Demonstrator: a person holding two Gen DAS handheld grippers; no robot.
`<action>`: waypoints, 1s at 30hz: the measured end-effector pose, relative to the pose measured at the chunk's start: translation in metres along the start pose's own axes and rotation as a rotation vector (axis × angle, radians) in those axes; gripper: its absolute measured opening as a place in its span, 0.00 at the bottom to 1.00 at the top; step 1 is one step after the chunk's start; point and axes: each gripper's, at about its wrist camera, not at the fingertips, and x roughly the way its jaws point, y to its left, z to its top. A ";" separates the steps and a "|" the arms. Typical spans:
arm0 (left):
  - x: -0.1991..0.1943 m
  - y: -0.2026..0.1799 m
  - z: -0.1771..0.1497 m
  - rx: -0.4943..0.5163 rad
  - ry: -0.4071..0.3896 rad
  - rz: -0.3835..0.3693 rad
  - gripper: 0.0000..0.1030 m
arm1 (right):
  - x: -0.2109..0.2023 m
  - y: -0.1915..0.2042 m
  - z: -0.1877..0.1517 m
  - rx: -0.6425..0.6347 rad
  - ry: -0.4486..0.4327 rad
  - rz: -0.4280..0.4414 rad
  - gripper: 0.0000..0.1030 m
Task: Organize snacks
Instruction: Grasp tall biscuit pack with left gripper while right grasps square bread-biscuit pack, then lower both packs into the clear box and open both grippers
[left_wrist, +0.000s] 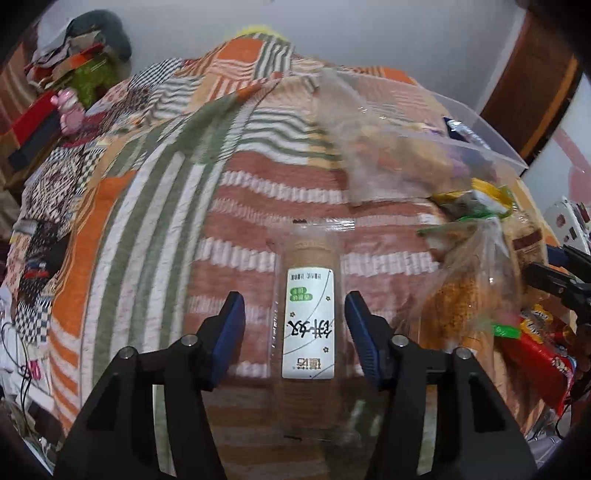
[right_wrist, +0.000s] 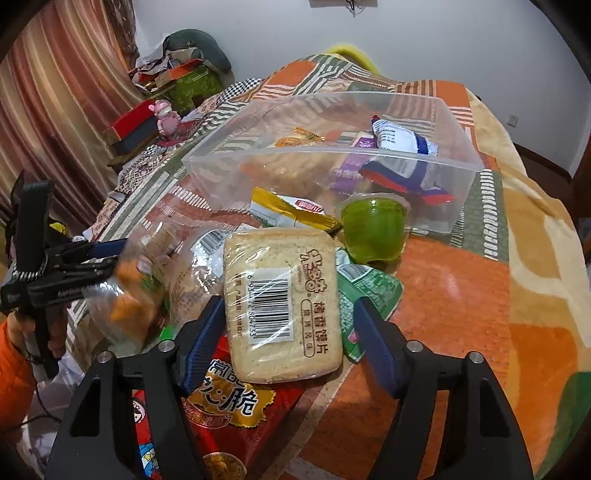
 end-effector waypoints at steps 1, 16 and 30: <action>-0.001 0.002 -0.002 -0.002 0.004 -0.011 0.54 | 0.000 0.001 0.001 -0.003 0.000 -0.001 0.61; 0.014 -0.008 -0.011 0.032 -0.010 0.006 0.38 | -0.011 0.001 0.002 -0.007 -0.038 -0.020 0.51; -0.047 -0.016 0.027 0.040 -0.165 -0.007 0.37 | -0.046 -0.011 0.031 0.001 -0.168 -0.071 0.51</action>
